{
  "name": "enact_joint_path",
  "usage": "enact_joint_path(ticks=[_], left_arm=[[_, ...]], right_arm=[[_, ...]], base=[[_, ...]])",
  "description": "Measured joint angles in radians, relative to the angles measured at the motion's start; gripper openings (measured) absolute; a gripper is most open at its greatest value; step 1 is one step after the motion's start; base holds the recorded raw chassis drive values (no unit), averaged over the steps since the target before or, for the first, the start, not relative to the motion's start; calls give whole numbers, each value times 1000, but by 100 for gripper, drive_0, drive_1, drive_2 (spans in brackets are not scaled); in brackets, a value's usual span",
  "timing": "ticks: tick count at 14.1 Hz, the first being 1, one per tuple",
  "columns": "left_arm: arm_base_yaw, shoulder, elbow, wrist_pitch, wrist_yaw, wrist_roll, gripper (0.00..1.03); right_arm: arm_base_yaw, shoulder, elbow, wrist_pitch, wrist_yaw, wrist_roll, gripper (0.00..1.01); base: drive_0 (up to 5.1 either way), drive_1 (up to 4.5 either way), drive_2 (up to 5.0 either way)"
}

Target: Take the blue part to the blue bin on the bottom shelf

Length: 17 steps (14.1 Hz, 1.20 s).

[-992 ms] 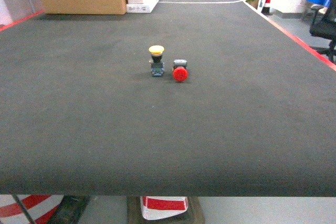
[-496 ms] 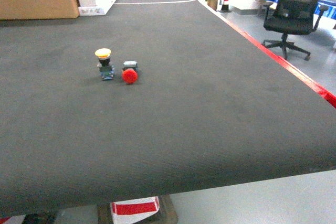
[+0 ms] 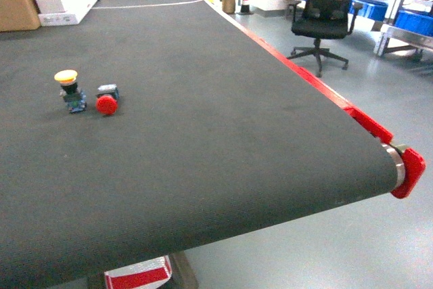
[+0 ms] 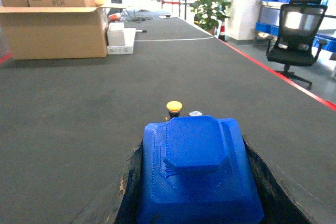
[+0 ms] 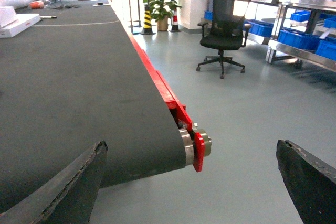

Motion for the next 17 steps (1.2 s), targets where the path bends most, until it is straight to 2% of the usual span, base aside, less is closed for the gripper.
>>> enact_joint_path(ticks=[17], left_arm=[[0,0,0,0,0,0,45]], right_arm=[[0,0,0,0,0,0,98]], base=[[0,0,0]])
